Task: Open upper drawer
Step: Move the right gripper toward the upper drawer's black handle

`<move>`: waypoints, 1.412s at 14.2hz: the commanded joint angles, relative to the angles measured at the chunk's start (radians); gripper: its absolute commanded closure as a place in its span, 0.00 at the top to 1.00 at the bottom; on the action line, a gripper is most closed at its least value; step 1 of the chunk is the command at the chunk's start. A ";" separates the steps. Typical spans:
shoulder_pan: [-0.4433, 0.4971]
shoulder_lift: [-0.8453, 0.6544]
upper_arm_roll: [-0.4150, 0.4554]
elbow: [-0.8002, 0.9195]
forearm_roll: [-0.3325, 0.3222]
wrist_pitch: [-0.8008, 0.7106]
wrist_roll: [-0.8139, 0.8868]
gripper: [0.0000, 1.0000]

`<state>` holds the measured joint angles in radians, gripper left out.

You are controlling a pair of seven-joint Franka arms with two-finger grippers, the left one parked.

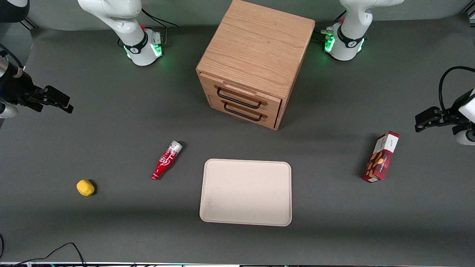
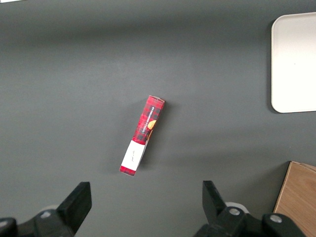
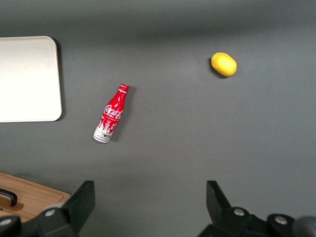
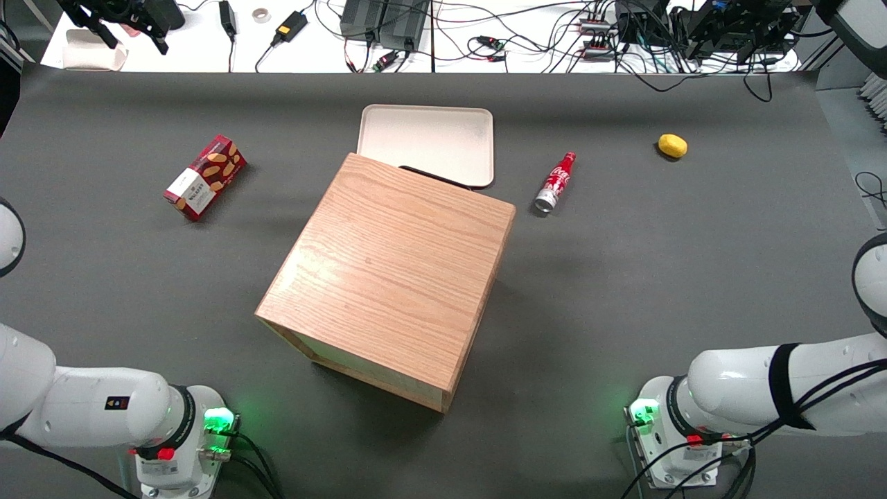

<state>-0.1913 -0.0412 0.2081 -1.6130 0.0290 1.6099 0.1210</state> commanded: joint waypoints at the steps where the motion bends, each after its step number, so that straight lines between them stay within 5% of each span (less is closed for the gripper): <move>1: -0.008 -0.025 0.005 -0.030 0.009 -0.001 0.020 1.00; 6: -0.004 0.001 0.037 -0.013 0.019 0.001 0.009 1.00; 9: -0.007 0.075 0.138 0.054 0.023 -0.011 -0.003 1.00; 13: -0.010 0.196 0.318 0.154 0.028 -0.016 -0.266 1.00; 20: 0.006 0.447 0.632 0.257 0.020 0.013 -0.264 1.00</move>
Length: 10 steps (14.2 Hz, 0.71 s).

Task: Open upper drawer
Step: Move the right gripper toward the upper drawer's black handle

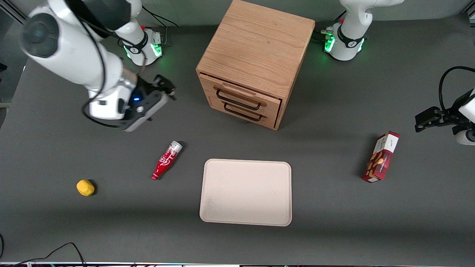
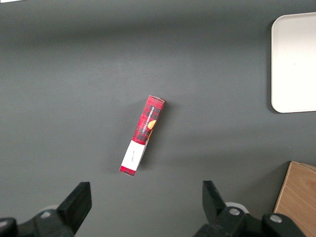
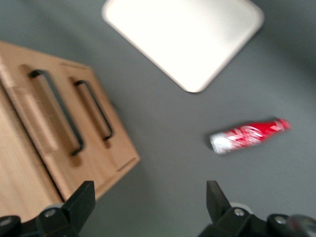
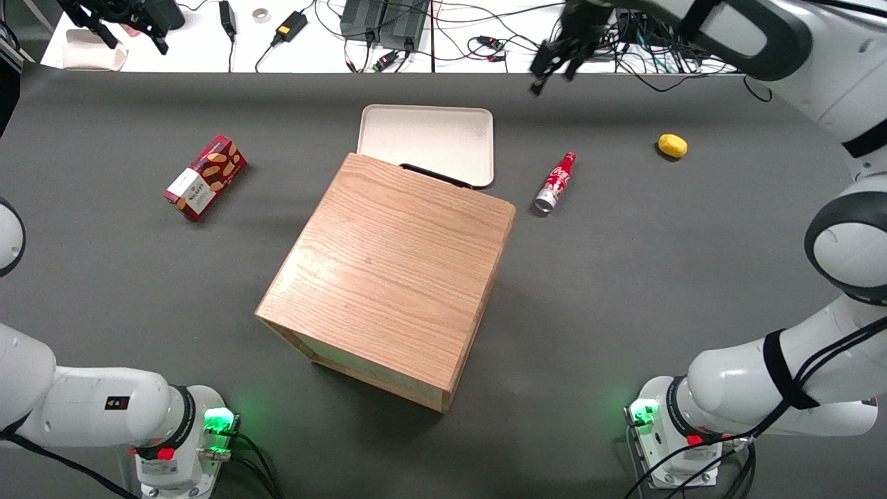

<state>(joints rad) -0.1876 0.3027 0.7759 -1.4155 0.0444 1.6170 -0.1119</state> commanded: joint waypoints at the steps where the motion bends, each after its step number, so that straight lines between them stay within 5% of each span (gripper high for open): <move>1: 0.007 0.137 0.081 0.059 0.005 0.026 -0.040 1.00; 10: 0.215 0.262 0.098 0.020 -0.169 0.147 -0.112 1.00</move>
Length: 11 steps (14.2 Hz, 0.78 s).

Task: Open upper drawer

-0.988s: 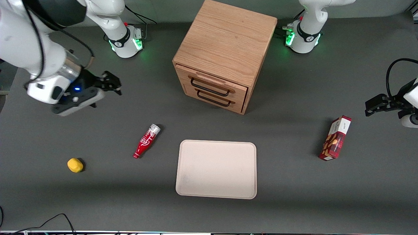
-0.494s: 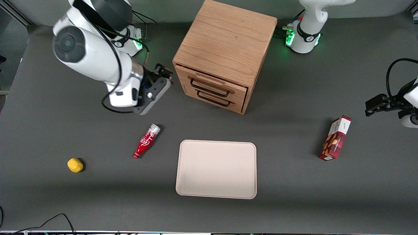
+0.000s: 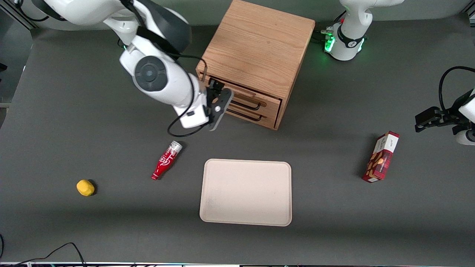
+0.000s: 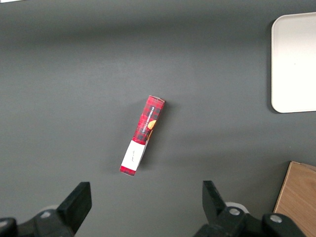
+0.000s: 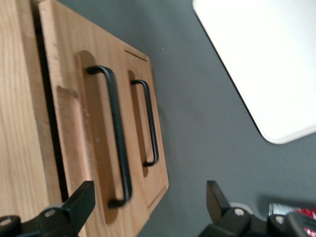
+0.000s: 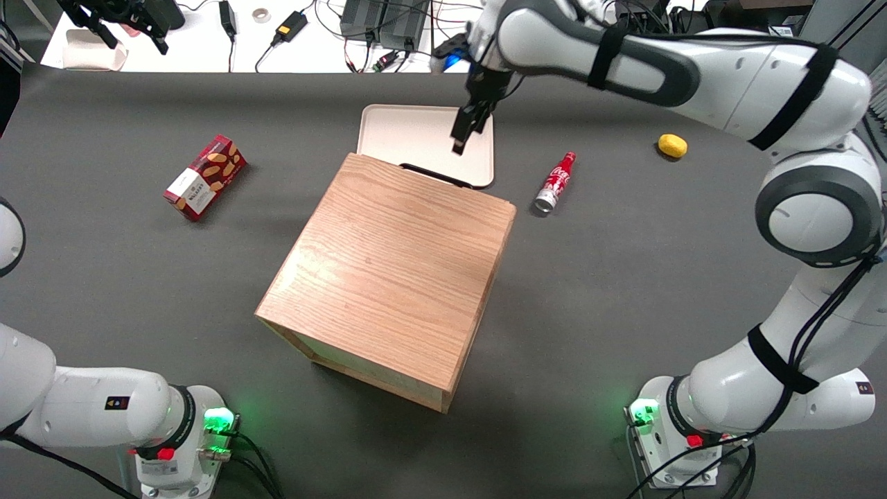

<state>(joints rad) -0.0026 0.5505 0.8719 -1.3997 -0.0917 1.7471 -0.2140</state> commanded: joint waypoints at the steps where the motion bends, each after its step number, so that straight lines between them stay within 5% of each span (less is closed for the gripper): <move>1: 0.032 0.022 0.002 -0.016 -0.051 0.037 -0.010 1.00; 11: 0.065 0.098 -0.004 -0.050 -0.154 0.150 -0.010 1.00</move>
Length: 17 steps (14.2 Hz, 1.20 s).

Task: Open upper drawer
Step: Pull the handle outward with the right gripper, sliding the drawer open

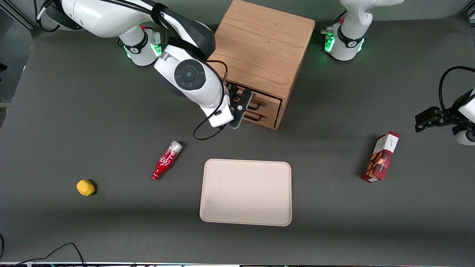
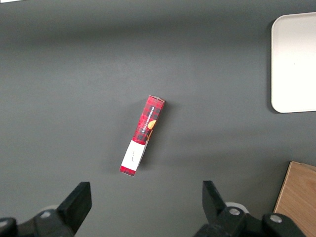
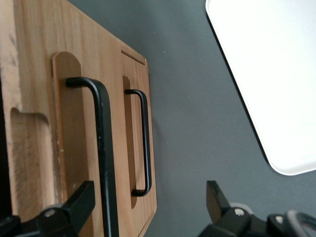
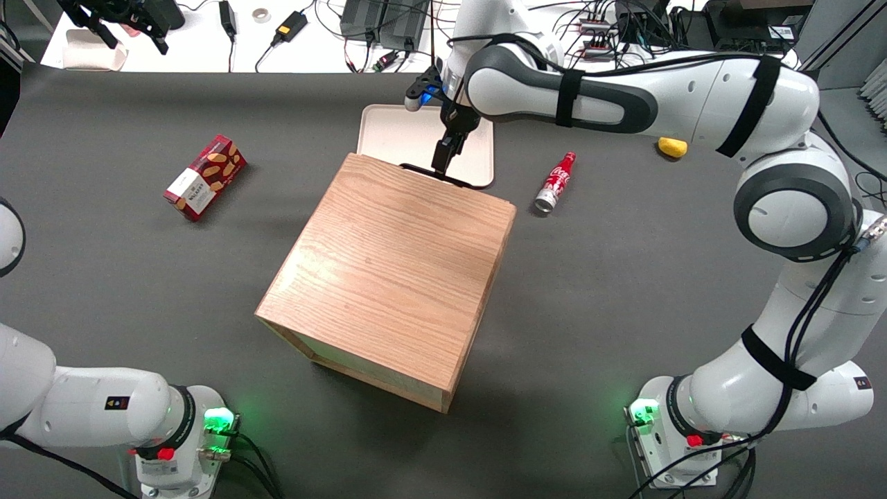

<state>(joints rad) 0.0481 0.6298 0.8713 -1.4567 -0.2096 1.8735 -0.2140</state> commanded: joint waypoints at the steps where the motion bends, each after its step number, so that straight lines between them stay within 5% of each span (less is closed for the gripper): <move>1: 0.015 0.021 -0.003 0.007 -0.048 0.026 -0.011 1.00; 17: -0.017 0.014 -0.137 0.018 -0.083 0.205 -0.033 1.00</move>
<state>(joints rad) 0.0400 0.6567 0.7571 -1.4428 -0.2784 2.0413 -0.2217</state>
